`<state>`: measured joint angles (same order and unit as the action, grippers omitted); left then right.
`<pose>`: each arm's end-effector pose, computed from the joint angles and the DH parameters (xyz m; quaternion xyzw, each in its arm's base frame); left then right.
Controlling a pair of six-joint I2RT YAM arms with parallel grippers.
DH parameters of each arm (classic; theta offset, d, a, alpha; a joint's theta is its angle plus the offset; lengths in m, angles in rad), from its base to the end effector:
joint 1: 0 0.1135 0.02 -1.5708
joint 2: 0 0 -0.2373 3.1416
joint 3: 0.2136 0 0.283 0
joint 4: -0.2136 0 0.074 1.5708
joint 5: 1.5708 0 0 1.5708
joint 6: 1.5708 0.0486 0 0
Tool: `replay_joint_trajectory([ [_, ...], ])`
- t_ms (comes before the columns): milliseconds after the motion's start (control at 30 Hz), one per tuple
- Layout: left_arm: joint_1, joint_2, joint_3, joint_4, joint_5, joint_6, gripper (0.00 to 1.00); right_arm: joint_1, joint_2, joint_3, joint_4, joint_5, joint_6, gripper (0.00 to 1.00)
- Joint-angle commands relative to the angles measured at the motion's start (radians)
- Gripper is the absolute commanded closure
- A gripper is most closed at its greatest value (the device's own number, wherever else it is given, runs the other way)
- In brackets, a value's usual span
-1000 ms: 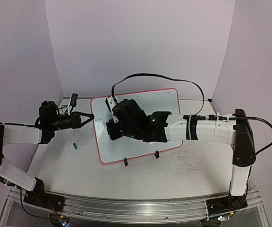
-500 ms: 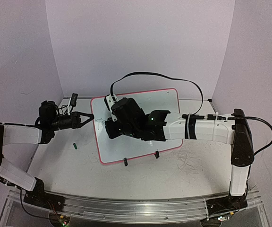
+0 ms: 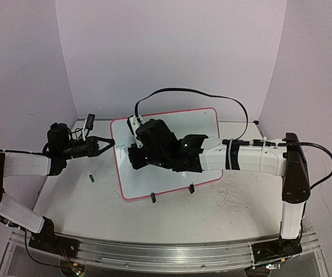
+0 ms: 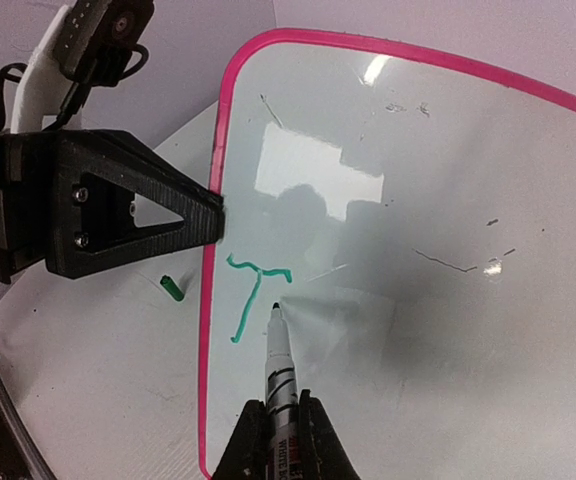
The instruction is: Write a sentence on the whiteboard
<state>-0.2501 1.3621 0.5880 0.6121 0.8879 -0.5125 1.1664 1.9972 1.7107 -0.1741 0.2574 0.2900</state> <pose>0.2947 -0.1142 0.1783 0.1857 0.7186 -0.5214 0.4210 0.2116 0.4629 0.2552 -0.2964 0.7919 0.2664 0.4627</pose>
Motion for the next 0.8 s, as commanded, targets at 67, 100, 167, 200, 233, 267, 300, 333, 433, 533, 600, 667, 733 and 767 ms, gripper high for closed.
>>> replay_joint_trajectory([
  [67, -0.012, -0.019, 0.009, 0.040, 0.029, -0.004, 1.00, -0.002, 0.006, -0.004, 0.018, -0.007, 0.013, 1.00],
  [100, -0.012, -0.018, 0.009, 0.041, 0.030, -0.004, 1.00, -0.002, 0.007, -0.005, 0.018, -0.007, 0.014, 1.00],
  [167, -0.012, -0.020, 0.009, 0.041, 0.030, -0.004, 1.00, -0.002, 0.010, -0.006, 0.018, -0.003, 0.017, 1.00],
  [200, -0.012, -0.020, 0.009, 0.041, 0.030, -0.005, 1.00, -0.002, 0.012, -0.005, 0.018, 0.000, 0.017, 1.00],
  [233, -0.012, -0.022, 0.009, 0.041, 0.030, -0.005, 1.00, -0.002, 0.015, -0.002, 0.017, 0.002, 0.016, 1.00],
  [267, -0.012, -0.023, 0.009, 0.041, 0.030, -0.006, 1.00, -0.002, 0.018, 0.002, 0.016, 0.004, 0.016, 1.00],
  [300, -0.011, -0.025, 0.009, 0.041, 0.030, -0.006, 1.00, -0.002, 0.021, 0.005, 0.013, 0.007, 0.015, 1.00],
  [333, -0.011, -0.026, 0.009, 0.040, 0.031, -0.006, 1.00, -0.002, 0.025, 0.010, 0.011, 0.008, 0.015, 1.00],
  [433, -0.011, -0.026, 0.009, 0.040, 0.031, -0.006, 1.00, -0.002, 0.030, 0.018, 0.006, 0.011, 0.014, 1.00],
  [533, -0.011, -0.027, 0.009, 0.041, 0.033, -0.007, 1.00, -0.002, 0.036, 0.023, -0.004, 0.011, 0.018, 1.00],
  [600, -0.012, -0.027, 0.009, 0.040, 0.032, -0.007, 1.00, -0.002, 0.039, 0.023, -0.009, 0.013, 0.021, 1.00],
  [667, -0.011, -0.027, 0.009, 0.041, 0.033, -0.007, 1.00, -0.002, 0.040, 0.022, -0.013, 0.015, 0.023, 1.00],
  [733, -0.011, -0.027, 0.009, 0.040, 0.034, -0.008, 1.00, -0.002, 0.040, 0.024, -0.016, 0.017, 0.024, 1.00],
  [767, -0.011, -0.028, 0.009, 0.041, 0.034, -0.008, 1.00, -0.002, 0.039, 0.024, -0.018, 0.017, 0.025, 1.00],
])
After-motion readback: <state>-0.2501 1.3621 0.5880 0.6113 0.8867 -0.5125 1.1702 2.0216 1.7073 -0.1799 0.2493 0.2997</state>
